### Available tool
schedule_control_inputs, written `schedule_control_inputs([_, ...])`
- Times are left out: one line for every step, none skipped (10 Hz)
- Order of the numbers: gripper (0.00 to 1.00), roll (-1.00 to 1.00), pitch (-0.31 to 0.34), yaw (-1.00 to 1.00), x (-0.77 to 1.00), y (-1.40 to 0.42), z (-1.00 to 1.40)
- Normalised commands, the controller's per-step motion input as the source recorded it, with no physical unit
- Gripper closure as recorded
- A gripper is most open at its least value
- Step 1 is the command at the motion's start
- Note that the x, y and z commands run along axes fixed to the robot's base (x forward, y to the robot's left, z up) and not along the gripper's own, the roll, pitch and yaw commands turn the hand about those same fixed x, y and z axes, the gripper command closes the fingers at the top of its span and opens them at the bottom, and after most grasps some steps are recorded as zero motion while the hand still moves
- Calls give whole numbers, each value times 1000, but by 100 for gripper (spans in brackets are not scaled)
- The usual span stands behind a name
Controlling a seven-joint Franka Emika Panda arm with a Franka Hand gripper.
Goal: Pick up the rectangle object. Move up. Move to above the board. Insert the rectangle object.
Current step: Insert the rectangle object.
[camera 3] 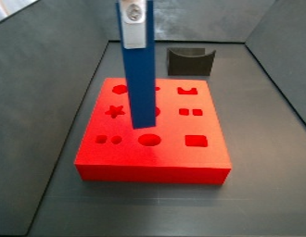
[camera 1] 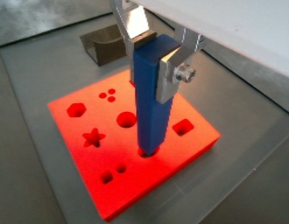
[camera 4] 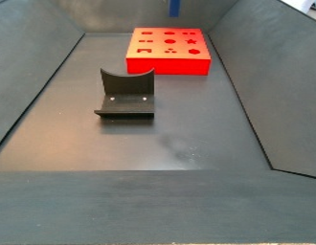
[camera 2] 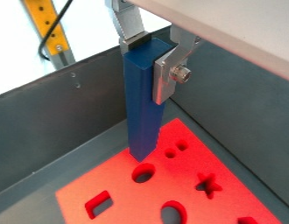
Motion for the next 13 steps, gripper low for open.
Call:
schedule_control_inputs([100,-3,90,0,1000,-166,134])
schedule_control_inputs([100,0,84,0,1000,-91,14])
schedule_control_inputs([100,37,76,0,1000,-71,0])
schedule_control_inputs([100,81,63,0,1000,-23,0])
schedule_control_inputs([100,146,-11,-460,711,0,-157])
schedule_control_inputs([100,183,-37,-849,277,40,-234])
schedule_control_inputs([100,187,-37,-869,229,31,-257])
schedule_control_inputs([100,187,0,-337,200,249,-174])
schedule_control_inputs([100,0,0,-63,-3,0,0])
schedule_control_inputs([100,14,29,-337,429,-120,0])
schedule_control_inputs([100,74,4,-229,766,-220,0])
schedule_control_inputs([100,131,21,-66,946,-186,43])
schedule_control_inputs([100,173,26,-26,977,-171,0])
